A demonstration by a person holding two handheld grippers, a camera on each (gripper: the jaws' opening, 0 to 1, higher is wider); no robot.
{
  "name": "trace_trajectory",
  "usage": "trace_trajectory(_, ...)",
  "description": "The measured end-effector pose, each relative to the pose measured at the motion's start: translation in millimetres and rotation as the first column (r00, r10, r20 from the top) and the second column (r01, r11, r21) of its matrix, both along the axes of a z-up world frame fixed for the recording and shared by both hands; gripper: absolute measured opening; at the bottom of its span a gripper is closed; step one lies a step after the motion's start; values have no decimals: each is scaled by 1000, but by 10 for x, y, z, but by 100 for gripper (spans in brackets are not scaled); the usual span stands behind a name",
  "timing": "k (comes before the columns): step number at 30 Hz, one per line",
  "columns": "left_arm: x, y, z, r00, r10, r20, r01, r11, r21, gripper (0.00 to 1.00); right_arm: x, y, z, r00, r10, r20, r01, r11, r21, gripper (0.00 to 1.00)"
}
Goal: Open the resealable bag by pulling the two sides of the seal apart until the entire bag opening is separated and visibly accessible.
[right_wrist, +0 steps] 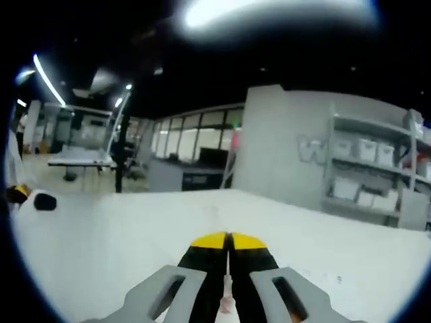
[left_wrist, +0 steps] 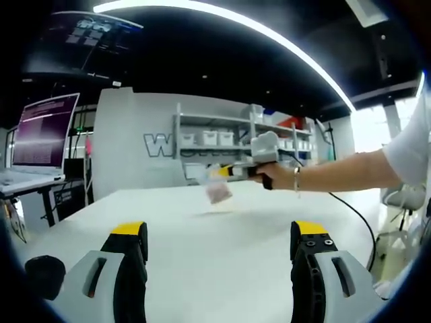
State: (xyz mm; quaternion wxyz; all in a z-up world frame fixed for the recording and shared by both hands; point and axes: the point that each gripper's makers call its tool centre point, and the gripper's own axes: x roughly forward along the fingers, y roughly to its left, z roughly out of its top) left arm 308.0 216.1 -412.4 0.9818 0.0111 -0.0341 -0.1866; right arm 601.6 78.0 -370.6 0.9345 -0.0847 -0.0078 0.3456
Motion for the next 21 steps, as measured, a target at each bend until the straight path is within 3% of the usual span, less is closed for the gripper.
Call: trace_trajectory(21,-103,-97,62,1000,-7,12,7,1000,16,86,-210,-140,59,1000,9,10,-9,1000,21,0)
